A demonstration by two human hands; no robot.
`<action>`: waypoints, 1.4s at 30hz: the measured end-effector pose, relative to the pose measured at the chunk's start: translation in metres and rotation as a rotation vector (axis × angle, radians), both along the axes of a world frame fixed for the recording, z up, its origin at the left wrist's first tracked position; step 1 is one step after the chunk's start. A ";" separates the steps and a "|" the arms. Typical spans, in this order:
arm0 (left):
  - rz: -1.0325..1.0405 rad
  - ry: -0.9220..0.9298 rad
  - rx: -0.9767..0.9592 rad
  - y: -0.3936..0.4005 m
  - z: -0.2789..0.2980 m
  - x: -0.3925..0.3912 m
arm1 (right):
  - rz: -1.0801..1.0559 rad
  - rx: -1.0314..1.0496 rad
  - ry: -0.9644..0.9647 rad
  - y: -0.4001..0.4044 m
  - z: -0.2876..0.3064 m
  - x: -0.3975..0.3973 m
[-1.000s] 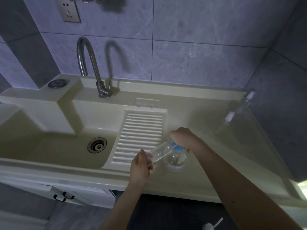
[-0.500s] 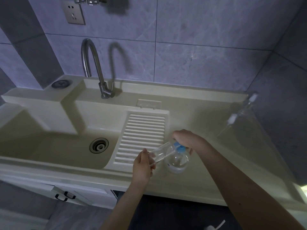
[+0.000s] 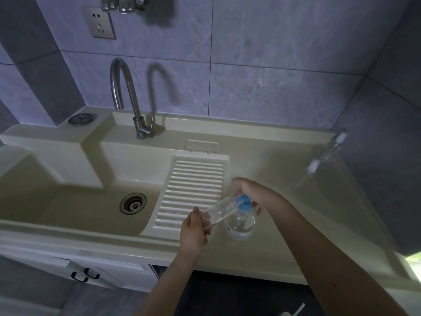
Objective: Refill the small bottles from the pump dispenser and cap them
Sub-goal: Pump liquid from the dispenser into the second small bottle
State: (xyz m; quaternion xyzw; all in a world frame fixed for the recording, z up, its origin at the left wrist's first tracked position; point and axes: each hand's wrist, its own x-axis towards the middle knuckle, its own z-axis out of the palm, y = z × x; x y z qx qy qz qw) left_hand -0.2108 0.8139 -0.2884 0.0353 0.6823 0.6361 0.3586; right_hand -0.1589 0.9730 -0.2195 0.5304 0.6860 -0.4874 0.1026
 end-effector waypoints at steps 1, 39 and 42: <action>0.003 0.004 0.005 0.000 0.001 0.000 | -0.026 -0.041 0.041 0.002 0.000 0.003; -0.004 0.050 -0.019 0.001 0.000 -0.001 | 0.034 0.146 0.037 -0.001 -0.013 -0.012; -0.012 0.053 -0.015 0.001 0.000 -0.002 | 0.124 0.140 0.014 -0.001 -0.009 -0.012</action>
